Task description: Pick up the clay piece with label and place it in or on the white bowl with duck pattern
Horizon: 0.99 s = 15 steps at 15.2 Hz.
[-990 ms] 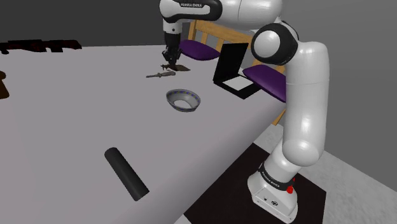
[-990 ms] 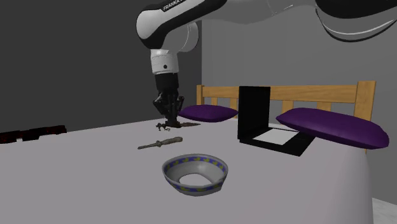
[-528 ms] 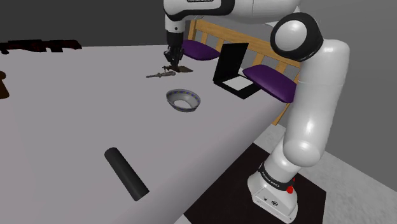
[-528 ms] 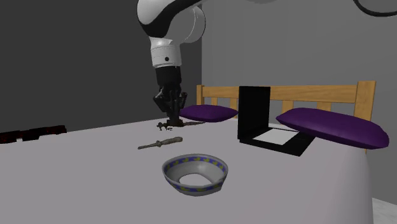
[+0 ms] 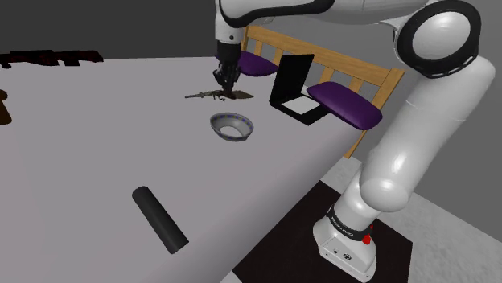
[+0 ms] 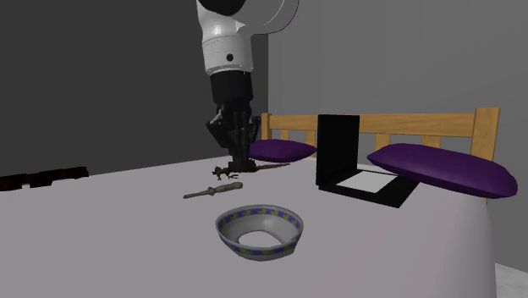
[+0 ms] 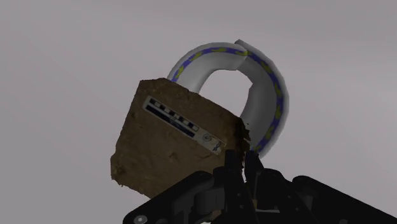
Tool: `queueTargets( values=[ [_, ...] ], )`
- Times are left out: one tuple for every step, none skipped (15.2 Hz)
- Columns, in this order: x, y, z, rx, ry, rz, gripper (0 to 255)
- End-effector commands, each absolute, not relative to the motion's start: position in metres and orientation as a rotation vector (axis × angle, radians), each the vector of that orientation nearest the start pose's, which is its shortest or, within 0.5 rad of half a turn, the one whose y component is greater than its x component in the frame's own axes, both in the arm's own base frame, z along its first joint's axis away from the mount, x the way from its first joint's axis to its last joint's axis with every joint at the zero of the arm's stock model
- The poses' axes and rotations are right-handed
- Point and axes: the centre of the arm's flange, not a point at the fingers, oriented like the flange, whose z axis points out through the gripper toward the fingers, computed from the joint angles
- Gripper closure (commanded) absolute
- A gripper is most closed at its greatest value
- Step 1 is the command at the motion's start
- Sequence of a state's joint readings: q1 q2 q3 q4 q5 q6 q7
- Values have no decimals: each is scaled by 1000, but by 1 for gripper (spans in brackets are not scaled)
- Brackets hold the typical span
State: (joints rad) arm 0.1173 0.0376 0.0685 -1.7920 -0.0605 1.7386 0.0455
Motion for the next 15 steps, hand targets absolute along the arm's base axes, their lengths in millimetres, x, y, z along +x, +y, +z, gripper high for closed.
queueTargets(
  values=[
    [533,112,516,-3197,-244,135,255],
    [522,118,518,-3197,-244,135,255],
    [509,125,520,-3197,-244,135,255],
    [509,125,514,-3197,-244,135,255],
    [509,125,509,-3197,-244,135,255],
    [509,125,504,-3197,-244,135,255],
    [509,125,499,-3197,-244,135,255],
    [509,125,493,-3197,-244,135,255],
    [509,125,488,-3197,-244,135,255],
    [509,125,483,-3197,-244,135,255],
    [509,125,477,-3197,-244,135,255],
    [509,125,472,-3197,-244,135,255],
    [509,125,467,-3197,-244,135,255],
    [509,125,462,-3197,-244,135,255],
    [509,125,456,-3197,-244,135,255]
  ],
)
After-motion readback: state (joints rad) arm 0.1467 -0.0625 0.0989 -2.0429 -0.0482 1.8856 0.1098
